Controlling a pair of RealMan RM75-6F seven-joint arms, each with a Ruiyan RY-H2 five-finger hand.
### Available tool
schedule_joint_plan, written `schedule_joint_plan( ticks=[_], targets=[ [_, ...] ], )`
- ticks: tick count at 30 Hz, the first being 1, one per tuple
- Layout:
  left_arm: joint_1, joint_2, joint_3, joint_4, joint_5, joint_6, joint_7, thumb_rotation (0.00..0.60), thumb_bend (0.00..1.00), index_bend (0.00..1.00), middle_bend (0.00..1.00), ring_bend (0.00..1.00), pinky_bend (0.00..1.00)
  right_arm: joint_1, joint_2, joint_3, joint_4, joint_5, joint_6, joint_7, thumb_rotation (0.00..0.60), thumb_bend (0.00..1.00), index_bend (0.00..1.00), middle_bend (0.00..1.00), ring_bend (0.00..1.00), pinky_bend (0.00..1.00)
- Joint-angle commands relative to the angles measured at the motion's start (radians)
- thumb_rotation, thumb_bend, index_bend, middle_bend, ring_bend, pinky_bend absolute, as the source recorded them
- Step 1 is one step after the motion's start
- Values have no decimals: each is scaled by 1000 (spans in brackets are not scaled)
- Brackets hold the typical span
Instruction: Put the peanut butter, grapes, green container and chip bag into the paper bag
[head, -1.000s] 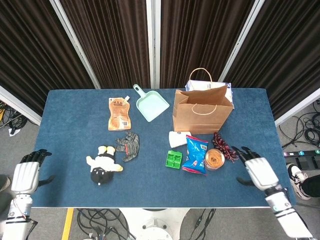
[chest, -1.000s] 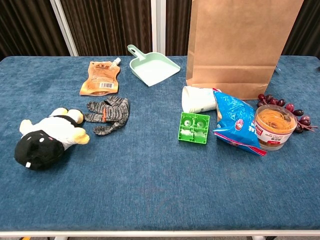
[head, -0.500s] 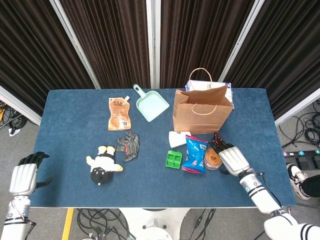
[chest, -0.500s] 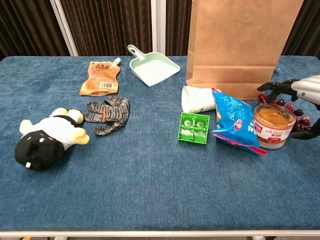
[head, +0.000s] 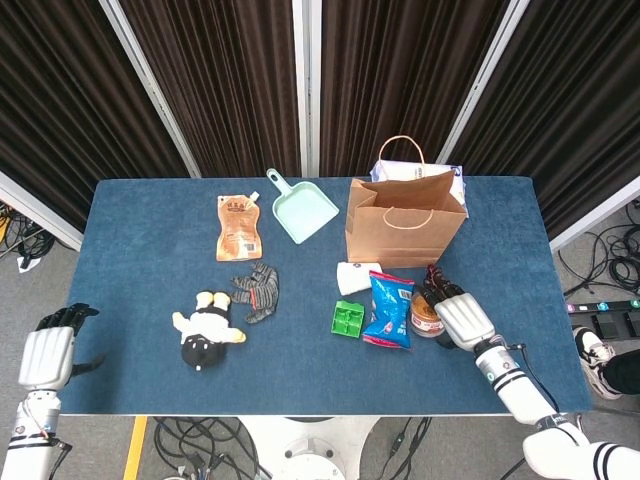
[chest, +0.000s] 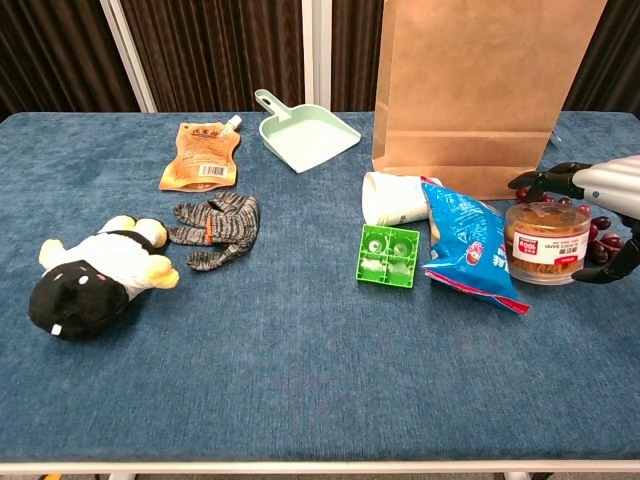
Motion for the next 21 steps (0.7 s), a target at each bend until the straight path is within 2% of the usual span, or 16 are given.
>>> schedule_joint_plan(
  ticks=[1, 10, 14, 16, 21],
  targets=[
    [1, 1, 0, -1, 0, 1, 0, 600, 84, 351, 338, 256, 278, 0, 3, 0, 0, 3, 4, 12, 600, 124, 2, 122, 16, 175],
    [3, 5, 1, -5, -4, -2, 2, 600, 83, 351, 337, 256, 278, 4, 27, -17, -6, 2, -17, 78, 600, 123, 0, 118, 3, 168],
    [1, 7, -1, -8, -3, -4, 1, 600, 83, 351, 337, 256, 278, 29, 1, -17, 27, 18, -57, 80, 600, 149, 10, 171, 15, 167],
    [2, 7, 0, -7, -4, -4, -1, 600, 84, 351, 337, 256, 279, 32, -18, -14, 43, 15, -51, 85, 600, 187, 62, 239, 64, 203],
    [7, 6, 2, -5, -8, -5, -4, 600, 83, 351, 338, 256, 279, 30, -48, -17, 65, -18, -13, 106, 600, 305, 280, 417, 236, 368]
  ],
)
